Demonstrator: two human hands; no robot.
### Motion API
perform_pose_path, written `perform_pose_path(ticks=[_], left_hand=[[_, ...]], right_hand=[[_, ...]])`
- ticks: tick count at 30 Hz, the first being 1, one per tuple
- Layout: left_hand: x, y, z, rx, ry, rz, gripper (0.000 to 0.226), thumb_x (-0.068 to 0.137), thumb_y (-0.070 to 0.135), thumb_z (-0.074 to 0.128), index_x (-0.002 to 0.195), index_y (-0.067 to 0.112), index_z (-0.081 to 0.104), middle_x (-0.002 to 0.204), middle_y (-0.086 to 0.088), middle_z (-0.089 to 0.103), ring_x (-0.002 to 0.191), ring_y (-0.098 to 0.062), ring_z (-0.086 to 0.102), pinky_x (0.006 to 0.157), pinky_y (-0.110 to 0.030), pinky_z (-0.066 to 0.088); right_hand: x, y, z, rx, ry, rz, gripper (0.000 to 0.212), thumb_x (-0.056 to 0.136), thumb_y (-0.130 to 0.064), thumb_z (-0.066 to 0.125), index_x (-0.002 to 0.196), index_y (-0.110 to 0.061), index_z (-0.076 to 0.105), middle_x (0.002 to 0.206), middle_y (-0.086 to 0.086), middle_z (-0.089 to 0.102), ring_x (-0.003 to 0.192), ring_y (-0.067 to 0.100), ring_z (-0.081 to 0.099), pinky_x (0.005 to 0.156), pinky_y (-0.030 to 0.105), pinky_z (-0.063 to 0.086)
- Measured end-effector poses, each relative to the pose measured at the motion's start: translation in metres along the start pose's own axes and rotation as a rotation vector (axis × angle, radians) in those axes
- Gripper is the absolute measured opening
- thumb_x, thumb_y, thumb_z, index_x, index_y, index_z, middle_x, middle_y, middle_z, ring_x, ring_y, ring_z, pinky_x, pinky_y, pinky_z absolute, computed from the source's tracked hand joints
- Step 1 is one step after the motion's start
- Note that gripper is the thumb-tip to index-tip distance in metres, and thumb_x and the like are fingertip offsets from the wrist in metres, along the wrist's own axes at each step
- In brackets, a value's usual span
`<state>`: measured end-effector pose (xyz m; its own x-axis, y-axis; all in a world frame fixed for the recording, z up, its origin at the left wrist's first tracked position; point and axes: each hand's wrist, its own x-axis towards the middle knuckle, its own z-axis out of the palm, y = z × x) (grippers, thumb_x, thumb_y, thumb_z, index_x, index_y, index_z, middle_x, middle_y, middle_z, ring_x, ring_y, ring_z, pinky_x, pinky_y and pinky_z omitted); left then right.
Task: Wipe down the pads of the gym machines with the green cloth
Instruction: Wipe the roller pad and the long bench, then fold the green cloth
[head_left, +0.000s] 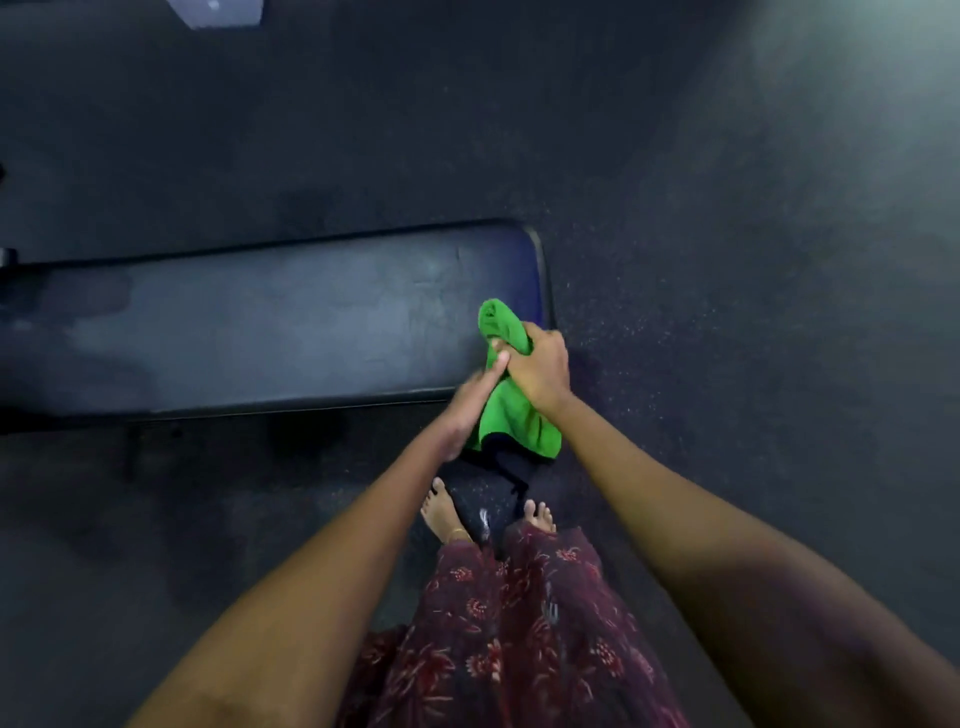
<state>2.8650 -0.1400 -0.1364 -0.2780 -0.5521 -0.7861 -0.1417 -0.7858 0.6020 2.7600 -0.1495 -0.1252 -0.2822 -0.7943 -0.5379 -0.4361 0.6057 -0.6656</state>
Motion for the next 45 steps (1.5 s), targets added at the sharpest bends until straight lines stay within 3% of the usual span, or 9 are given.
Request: perform_pose_path(ticks=[5,9,11,14,19,21,25,30,45], left_hand=[[-0.076,0.024,-0.013,-0.173,0.147,0.068,0.021,0.091,0.012,0.053,0.108,0.005,0.062,0.079,-0.007,0.071,0.069,-0.017,0.068,0.064,-0.026,0.057],[-0.138,0.067,-0.033,-0.277,0.219,0.174,0.02,0.086,0.004,0.038,0.086,0.012,0.056,0.081,-0.008,0.063,0.073,-0.021,0.059,0.069,-0.028,0.052],[-0.162,0.08,-0.04,-0.33,0.183,0.173,0.025,0.086,0.009,0.033,0.085,0.012,0.058,0.08,-0.007,0.068,0.074,-0.022,0.062,0.076,-0.03,0.051],[-0.199,0.096,-0.047,-0.425,0.135,0.206,0.032,0.087,0.015,0.029,0.085,0.012,0.06,0.074,-0.006,0.071,0.073,-0.023,0.065,0.076,-0.032,0.052],[-0.232,0.12,-0.072,-0.466,0.212,0.386,0.031,0.092,0.034,0.049,0.106,0.011,0.064,0.096,-0.01,0.073,0.085,-0.024,0.068,0.081,-0.036,0.054],[-0.234,0.128,-0.082,-0.411,0.337,0.475,0.029,0.09,0.032,0.061,0.111,0.012,0.058,0.108,-0.01,0.068,0.094,-0.024,0.066,0.088,-0.041,0.053],[-0.249,0.153,-0.099,-0.173,0.624,0.71,0.007,0.095,0.017,0.056,0.092,0.014,0.052,0.089,0.001,0.059,0.084,-0.016,0.055,0.078,-0.033,0.046],[-0.26,0.186,-0.122,0.298,0.86,0.824,0.028,0.1,0.026,0.045,0.119,0.006,0.047,0.108,-0.015,0.064,0.095,-0.031,0.058,0.078,-0.039,0.043],[-0.271,0.179,-0.103,0.497,0.951,0.919,0.033,0.102,0.031,0.038,0.125,0.009,0.046,0.098,-0.021,0.066,0.089,-0.04,0.061,0.069,-0.04,0.042]], right_hand=[[-0.042,-0.059,-0.037,0.472,-0.187,0.122,0.071,0.073,-0.072,0.052,0.123,-0.023,0.058,0.132,0.006,0.056,0.122,0.026,0.051,0.107,0.044,0.039],[-0.076,-0.092,-0.077,0.393,-0.108,0.081,0.095,0.07,-0.066,0.068,0.143,-0.016,0.034,0.147,0.009,0.036,0.129,0.025,0.043,0.102,0.045,0.042],[-0.099,-0.107,-0.092,0.443,-0.318,0.153,0.078,0.077,-0.061,0.066,0.134,-0.011,0.049,0.131,0.012,0.056,0.112,0.022,0.059,0.083,0.035,0.053],[-0.127,-0.129,-0.101,0.582,-0.602,0.17,0.045,0.094,-0.045,0.05,0.079,-0.011,0.075,0.073,0.004,0.073,0.067,0.014,0.07,0.064,0.025,0.055],[-0.15,-0.188,-0.101,0.517,-0.635,-0.011,0.012,0.094,-0.014,0.053,0.096,-0.011,0.065,0.076,0.002,0.074,0.068,0.013,0.071,0.064,0.025,0.058],[-0.153,-0.209,-0.099,0.483,-0.635,-0.074,0.014,0.091,-0.007,0.056,0.1,-0.012,0.065,0.083,0.003,0.074,0.074,0.016,0.07,0.067,0.028,0.058],[-0.162,-0.248,-0.09,0.474,-0.505,-0.189,0.042,0.082,0.003,0.065,0.122,-0.009,0.057,0.109,0.01,0.068,0.093,0.023,0.066,0.077,0.034,0.055],[-0.166,-0.285,-0.081,0.433,-0.268,-0.302,0.047,0.078,0.002,0.072,0.121,-0.008,0.055,0.119,0.01,0.064,0.107,0.024,0.061,0.089,0.037,0.051],[-0.17,-0.264,-0.1,0.367,-0.18,-0.487,0.039,0.085,0.001,0.064,0.122,-0.009,0.054,0.122,0.01,0.062,0.111,0.024,0.06,0.099,0.042,0.048]])
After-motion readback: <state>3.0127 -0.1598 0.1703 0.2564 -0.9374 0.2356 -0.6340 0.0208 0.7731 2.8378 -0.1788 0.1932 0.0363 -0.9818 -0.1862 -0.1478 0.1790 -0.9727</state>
